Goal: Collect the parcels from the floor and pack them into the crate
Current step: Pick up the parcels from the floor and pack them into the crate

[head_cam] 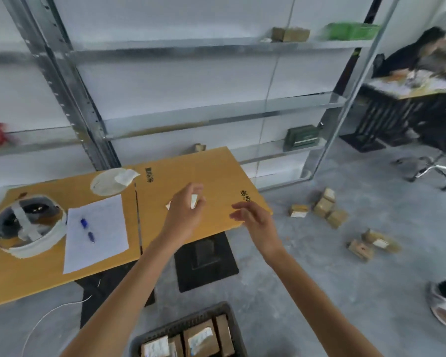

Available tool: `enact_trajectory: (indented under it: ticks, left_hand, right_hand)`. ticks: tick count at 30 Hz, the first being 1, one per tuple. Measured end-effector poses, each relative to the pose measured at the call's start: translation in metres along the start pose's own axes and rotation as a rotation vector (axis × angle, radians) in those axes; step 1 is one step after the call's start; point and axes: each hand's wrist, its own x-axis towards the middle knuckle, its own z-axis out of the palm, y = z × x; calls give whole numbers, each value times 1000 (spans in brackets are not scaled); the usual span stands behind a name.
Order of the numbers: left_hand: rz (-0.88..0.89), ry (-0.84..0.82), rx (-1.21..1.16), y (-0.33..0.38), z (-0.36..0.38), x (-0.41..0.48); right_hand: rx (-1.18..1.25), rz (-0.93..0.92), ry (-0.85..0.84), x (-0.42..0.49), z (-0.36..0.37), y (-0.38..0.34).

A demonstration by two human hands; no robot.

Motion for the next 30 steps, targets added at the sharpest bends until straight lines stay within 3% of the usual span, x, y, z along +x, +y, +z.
enact_trajectory:
  ticks: [4, 17, 23, 30]
  left_hand:
    - [92, -42, 49, 42, 72, 19]
    - [54, -128, -20, 156, 323, 101]
    - [62, -142, -1, 174, 367, 144]
    - [-21, -137, -21, 155, 397, 211]
  right_hand:
    - [12, 3, 76, 11, -91, 13]
    - [-43, 136, 325, 91, -402, 77]
    - [12, 188, 445, 122, -462, 96]
    - [41, 271, 435, 176, -474, 116]
